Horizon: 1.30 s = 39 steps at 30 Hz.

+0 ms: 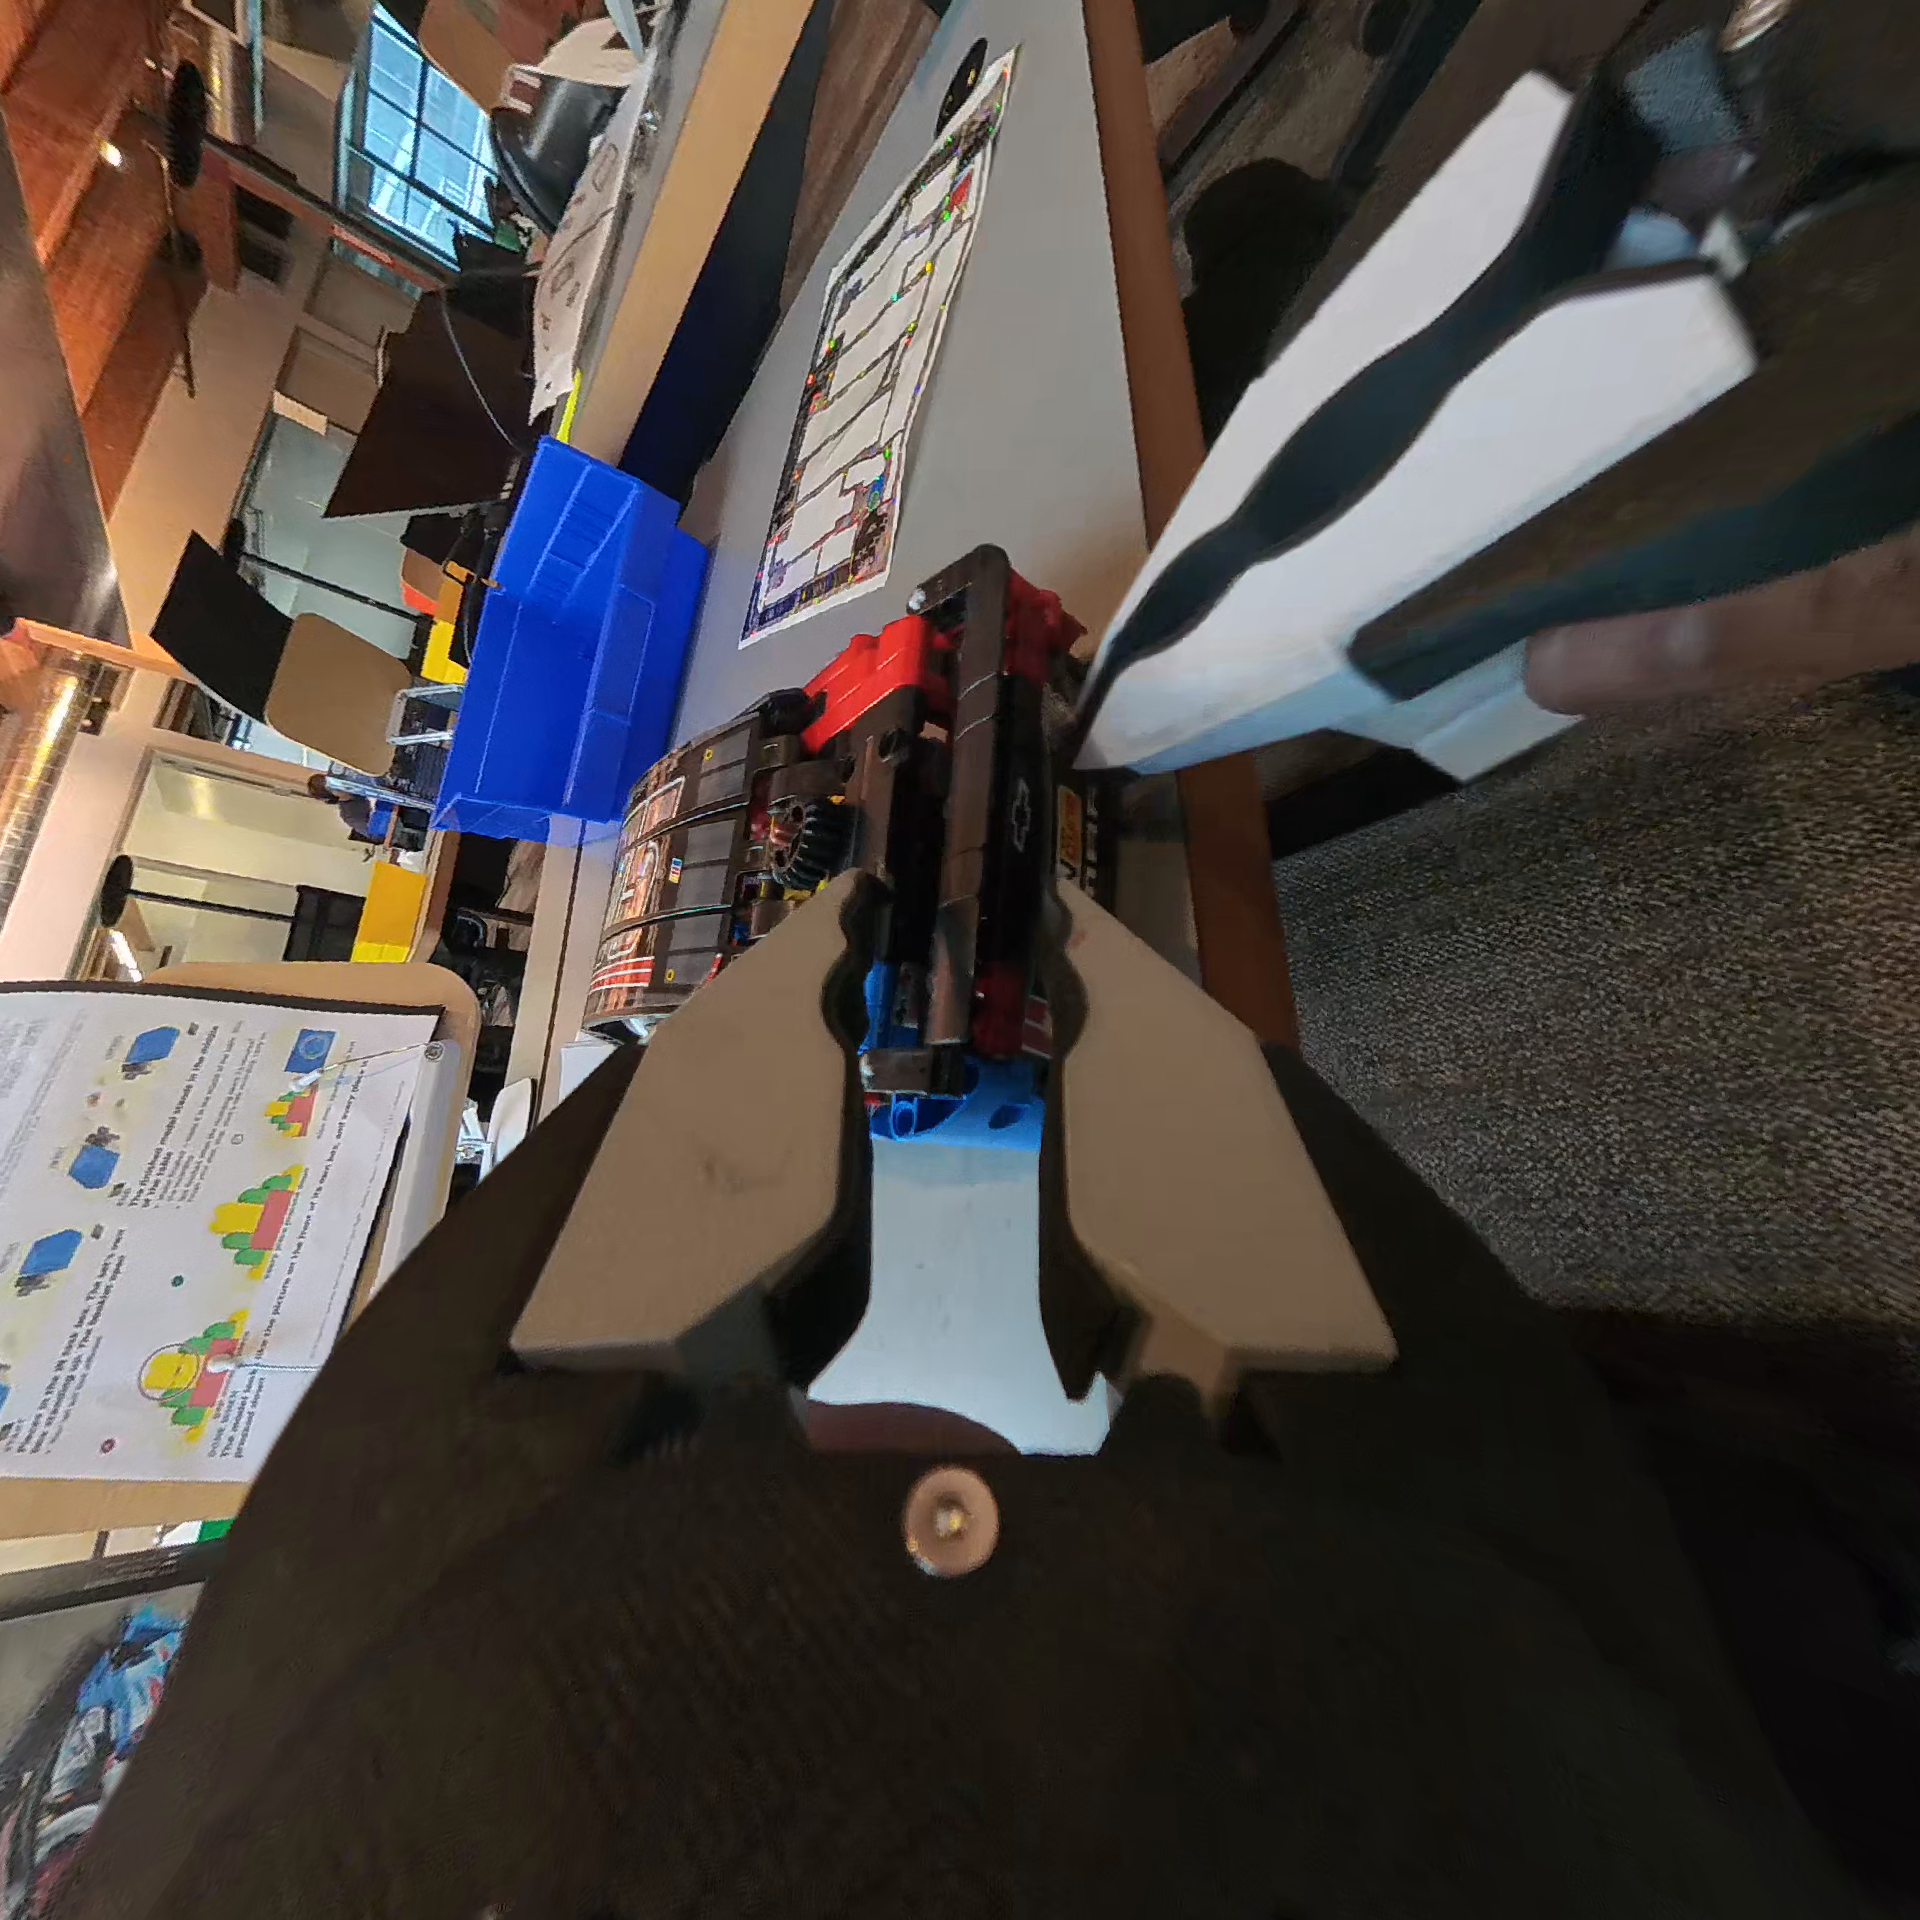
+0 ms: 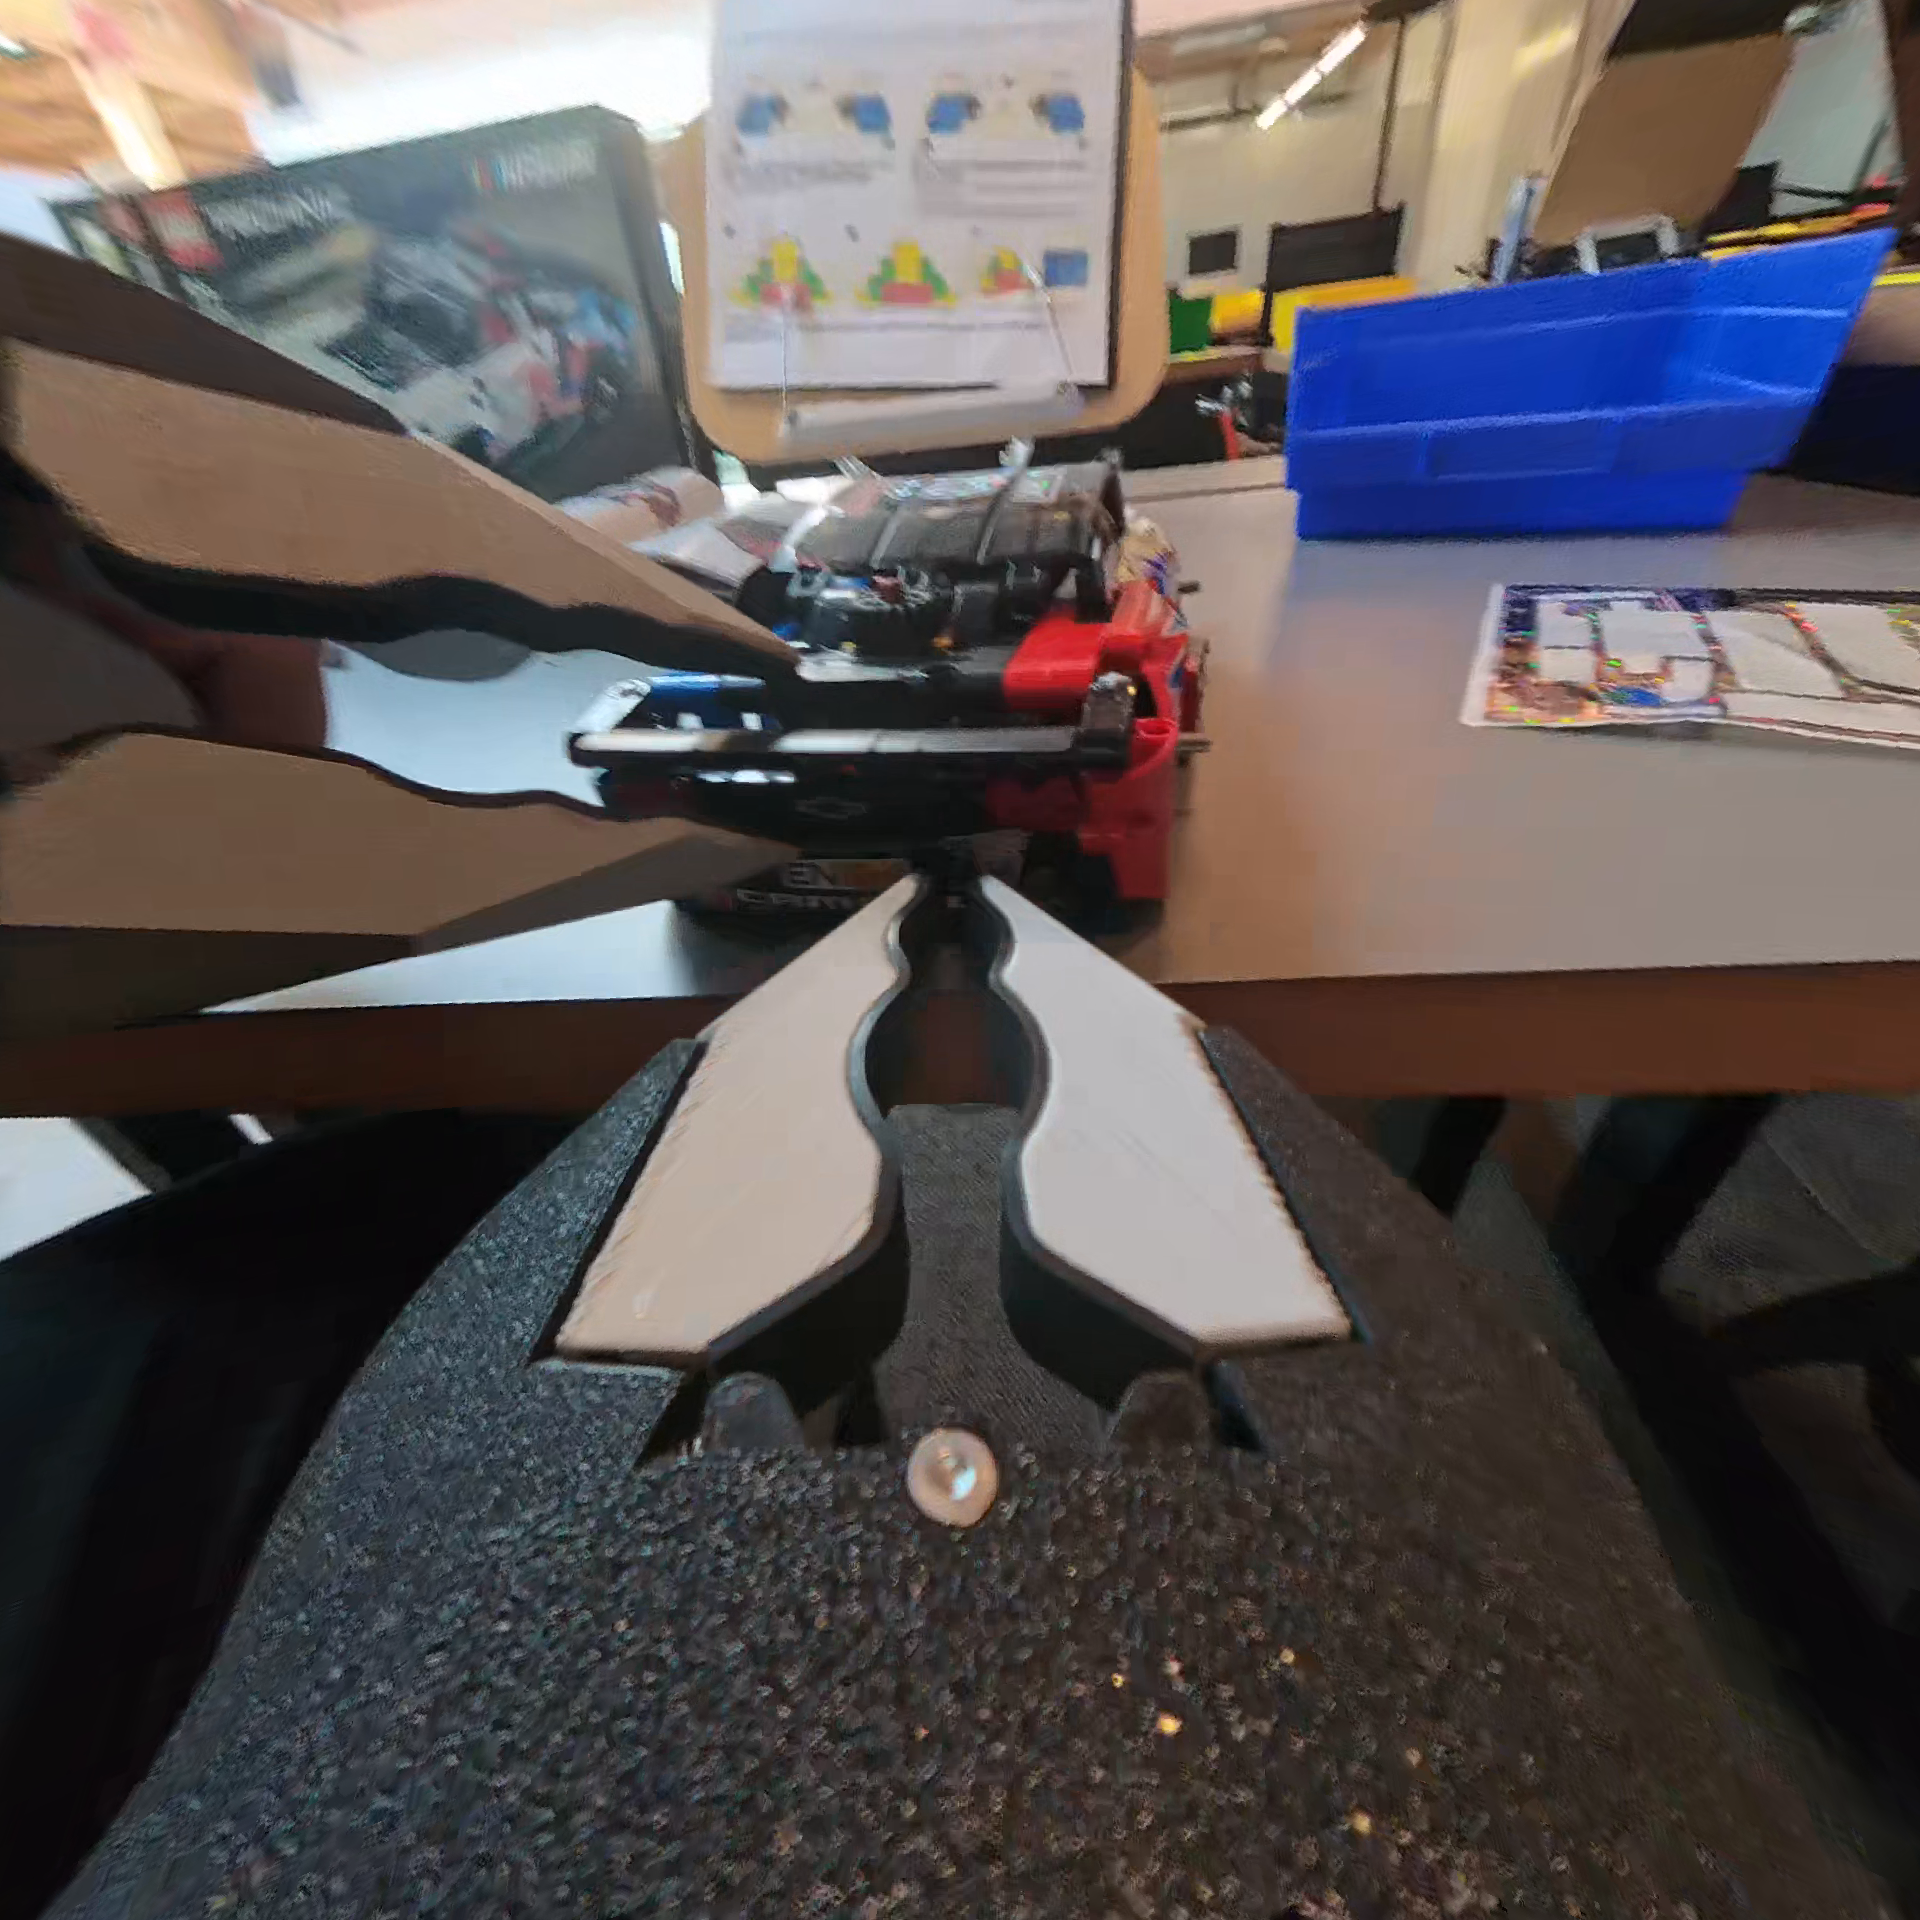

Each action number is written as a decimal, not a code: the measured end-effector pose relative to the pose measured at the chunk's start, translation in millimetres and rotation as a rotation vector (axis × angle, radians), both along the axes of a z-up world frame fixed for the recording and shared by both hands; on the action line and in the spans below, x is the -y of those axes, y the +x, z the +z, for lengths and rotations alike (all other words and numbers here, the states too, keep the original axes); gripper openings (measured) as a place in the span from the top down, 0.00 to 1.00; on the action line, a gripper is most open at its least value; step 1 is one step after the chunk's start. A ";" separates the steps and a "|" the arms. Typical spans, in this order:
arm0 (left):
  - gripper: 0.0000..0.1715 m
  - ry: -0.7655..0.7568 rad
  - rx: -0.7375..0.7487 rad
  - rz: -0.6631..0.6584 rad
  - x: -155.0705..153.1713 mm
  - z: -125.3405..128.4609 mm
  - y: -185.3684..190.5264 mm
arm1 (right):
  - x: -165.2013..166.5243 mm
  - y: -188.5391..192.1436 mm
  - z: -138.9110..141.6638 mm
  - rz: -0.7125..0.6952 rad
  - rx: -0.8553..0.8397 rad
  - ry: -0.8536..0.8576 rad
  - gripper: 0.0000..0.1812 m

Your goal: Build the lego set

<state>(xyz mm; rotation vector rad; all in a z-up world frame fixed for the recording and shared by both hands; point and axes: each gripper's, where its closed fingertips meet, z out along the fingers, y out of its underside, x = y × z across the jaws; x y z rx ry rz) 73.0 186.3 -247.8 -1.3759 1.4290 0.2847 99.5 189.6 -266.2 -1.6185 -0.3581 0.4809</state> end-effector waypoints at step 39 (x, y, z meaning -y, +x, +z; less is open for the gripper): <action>0.90 -0.274 0.038 -0.024 9.9 -1.6 -37.6 | 3.8 -9.7 14.4 0.015 -0.083 0.097 1.00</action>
